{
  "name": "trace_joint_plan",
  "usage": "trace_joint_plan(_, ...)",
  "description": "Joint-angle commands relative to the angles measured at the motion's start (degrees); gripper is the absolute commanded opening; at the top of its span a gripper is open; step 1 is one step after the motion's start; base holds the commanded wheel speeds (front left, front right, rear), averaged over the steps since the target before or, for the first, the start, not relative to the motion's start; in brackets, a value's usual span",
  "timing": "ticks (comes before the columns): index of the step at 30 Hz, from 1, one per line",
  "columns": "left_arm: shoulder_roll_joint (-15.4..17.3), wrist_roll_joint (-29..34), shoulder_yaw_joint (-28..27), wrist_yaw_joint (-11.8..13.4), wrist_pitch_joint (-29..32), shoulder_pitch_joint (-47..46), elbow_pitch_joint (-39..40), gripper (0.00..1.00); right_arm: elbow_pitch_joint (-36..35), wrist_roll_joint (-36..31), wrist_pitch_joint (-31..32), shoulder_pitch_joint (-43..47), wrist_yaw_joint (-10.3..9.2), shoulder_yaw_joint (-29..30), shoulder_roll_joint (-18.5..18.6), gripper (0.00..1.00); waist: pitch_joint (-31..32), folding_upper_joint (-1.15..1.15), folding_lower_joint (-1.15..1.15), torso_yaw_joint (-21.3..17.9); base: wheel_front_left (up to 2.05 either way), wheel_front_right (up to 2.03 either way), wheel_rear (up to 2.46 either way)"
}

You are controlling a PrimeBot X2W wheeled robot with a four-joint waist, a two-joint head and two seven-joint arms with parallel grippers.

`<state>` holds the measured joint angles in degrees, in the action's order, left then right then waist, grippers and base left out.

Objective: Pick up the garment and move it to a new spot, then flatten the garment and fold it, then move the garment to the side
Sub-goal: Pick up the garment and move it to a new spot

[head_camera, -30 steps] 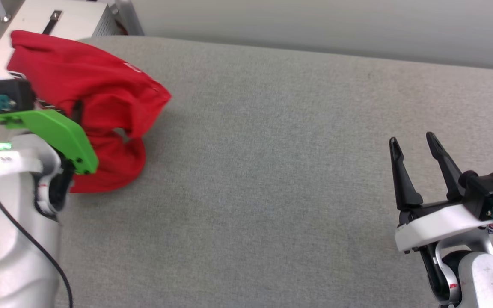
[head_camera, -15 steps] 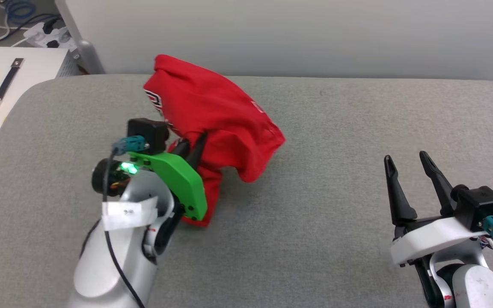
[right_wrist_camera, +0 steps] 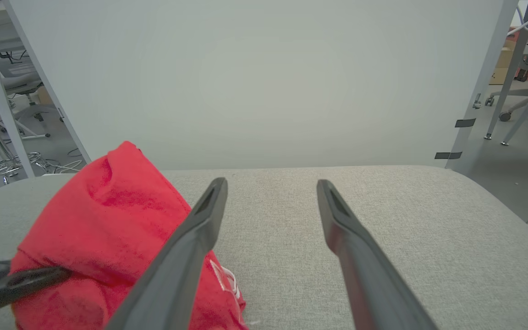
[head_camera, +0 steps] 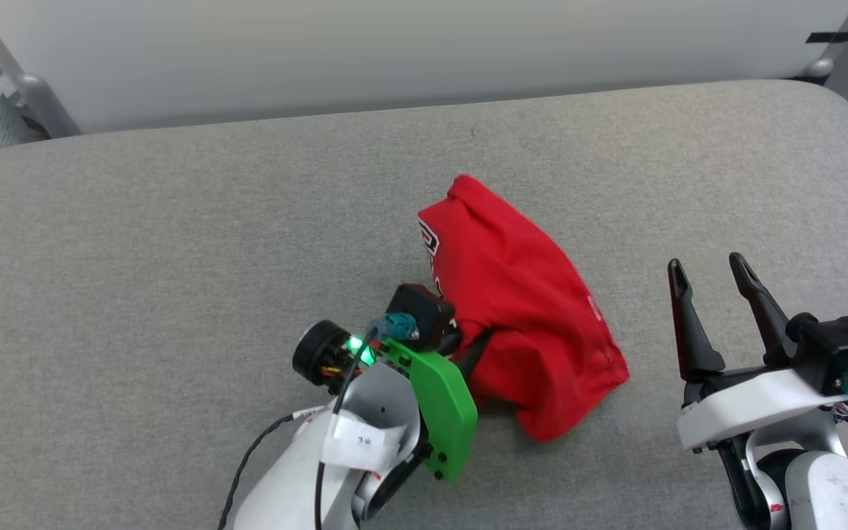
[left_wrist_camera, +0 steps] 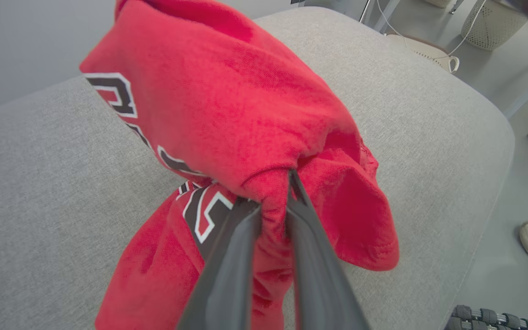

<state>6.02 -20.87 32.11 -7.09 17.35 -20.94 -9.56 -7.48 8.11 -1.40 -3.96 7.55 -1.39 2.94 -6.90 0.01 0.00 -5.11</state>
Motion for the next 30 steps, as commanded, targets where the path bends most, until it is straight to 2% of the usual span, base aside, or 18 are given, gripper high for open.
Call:
trace_joint_plan(1, 0.5, 0.9, 0.7, -0.2, -0.1, 1.5, -1.2, 0.0, -0.1, 0.5, -0.6, -1.0, -0.06, 0.1, -0.1, 1.0, -2.9, -0.01, 0.0, -2.4, 0.0, 0.0, 0.0)
trace_joint_plan(11, 3.0, 3.2, 1.7, 1.3, -1.5, 2.8, -7.8, 0.0, 0.5, 0.5, -1.4, -2.1, -0.06, 1.4, -0.1, 1.0, -5.0, -0.01, 0.0, -1.7, 0.0, 0.0, 0.0)
trace_joint_plan(17, 2.8, 2.0, 0.8, 2.1, -2.6, 3.3, -9.3, 0.0, 0.7, 0.1, -1.3, -2.4, -0.06, 2.3, -0.1, 1.0, -3.5, -0.01, 0.0, -0.1, 0.0, 0.0, 0.0)
trace_joint_plan(18, 2.6, 1.7, 0.6, 2.3, -3.0, 3.5, -9.1, 0.31, 0.8, 0.1, -1.2, -2.3, -0.06, 2.5, -0.1, 1.0, -3.2, -0.01, 0.0, 0.2, 0.0, 0.0, 0.0)
trace_joint_plan(19, 2.6, 1.7, 0.6, 2.5, -3.6, 3.5, -8.9, 1.0, 0.7, -0.1, -1.1, -2.2, -0.06, 2.7, -0.1, 1.0, -2.6, -0.01, 0.0, 0.6, 0.0, 0.0, 0.0)
trace_joint_plan(22, 2.1, 0.9, -0.6, 3.3, -6.0, 4.0, -7.9, 1.0, 0.7, -0.3, -0.8, -1.8, -0.06, 3.1, -0.1, 1.0, -1.0, -0.01, 0.0, 1.4, 0.0, 0.0, 0.0)
trace_joint_plan(23, 1.6, -0.1, -2.1, 4.5, -8.9, 4.9, -6.0, 1.0, 0.7, -0.5, -0.5, -1.2, -0.06, 3.3, -0.1, 1.0, 0.4, -0.01, 0.0, 2.3, 0.0, 0.0, 0.0)
trace_joint_plan(30, 1.2, -0.8, -7.4, 9.5, -19.0, 7.8, 0.2, 1.0, 0.2, -0.8, 0.4, 0.6, -0.06, 3.6, -0.1, 1.0, 3.0, -0.01, 0.0, 4.2, 0.0, 0.0, 0.0)
